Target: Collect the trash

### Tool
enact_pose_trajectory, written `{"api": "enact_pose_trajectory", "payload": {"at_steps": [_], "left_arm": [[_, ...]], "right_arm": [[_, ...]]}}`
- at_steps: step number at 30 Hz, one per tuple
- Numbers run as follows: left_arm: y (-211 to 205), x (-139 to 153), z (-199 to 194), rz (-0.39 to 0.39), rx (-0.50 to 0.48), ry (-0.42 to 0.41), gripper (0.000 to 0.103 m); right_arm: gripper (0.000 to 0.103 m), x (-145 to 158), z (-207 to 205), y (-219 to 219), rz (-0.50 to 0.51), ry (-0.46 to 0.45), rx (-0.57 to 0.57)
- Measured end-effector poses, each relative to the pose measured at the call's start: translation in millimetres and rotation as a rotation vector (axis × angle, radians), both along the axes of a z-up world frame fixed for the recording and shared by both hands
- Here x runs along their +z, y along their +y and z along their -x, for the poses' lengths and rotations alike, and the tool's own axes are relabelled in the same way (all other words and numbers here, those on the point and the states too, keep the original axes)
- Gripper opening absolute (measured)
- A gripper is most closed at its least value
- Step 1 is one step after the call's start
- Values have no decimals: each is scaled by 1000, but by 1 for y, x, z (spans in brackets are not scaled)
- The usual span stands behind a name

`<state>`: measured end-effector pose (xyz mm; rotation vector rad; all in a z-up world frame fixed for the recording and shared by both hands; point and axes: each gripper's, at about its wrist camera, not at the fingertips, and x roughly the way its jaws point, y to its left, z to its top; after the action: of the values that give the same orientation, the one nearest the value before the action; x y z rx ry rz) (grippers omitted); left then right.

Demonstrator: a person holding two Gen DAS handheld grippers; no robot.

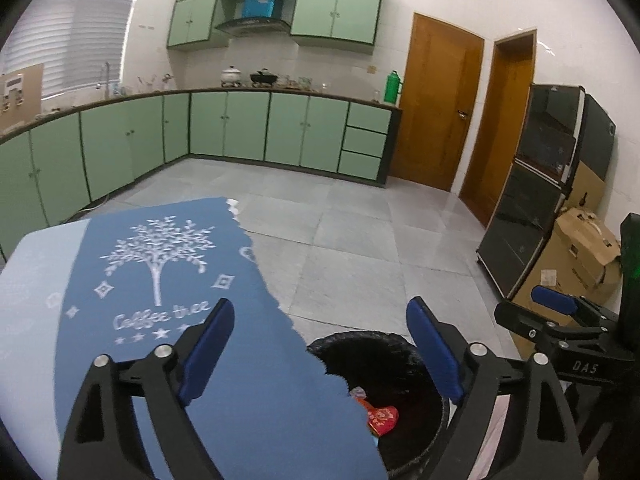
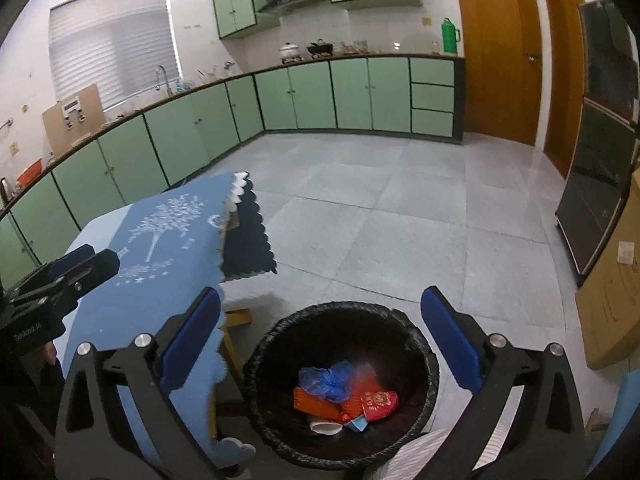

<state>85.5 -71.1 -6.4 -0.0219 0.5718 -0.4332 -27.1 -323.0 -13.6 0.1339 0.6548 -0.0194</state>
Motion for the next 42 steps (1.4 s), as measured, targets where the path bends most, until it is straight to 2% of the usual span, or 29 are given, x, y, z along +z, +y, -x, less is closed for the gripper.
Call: {"api": "enact_pose_trajectory", "payload": {"at_steps": [8,16,30,42], "left_arm": [[25,12,25,-19,52,-30,92],[37,16,43,-19,84,-64,95],[33,7,54,-40,82,-65,95],[28,11,58,-53,85,-76,96]], "right_arm": [[98,20,10,23,-5,-33,60],[98,25,18,39,-17,-46,104],[98,18,34,39,-24,-49,85],[98,15,39,38,-14,-61,83]]}}
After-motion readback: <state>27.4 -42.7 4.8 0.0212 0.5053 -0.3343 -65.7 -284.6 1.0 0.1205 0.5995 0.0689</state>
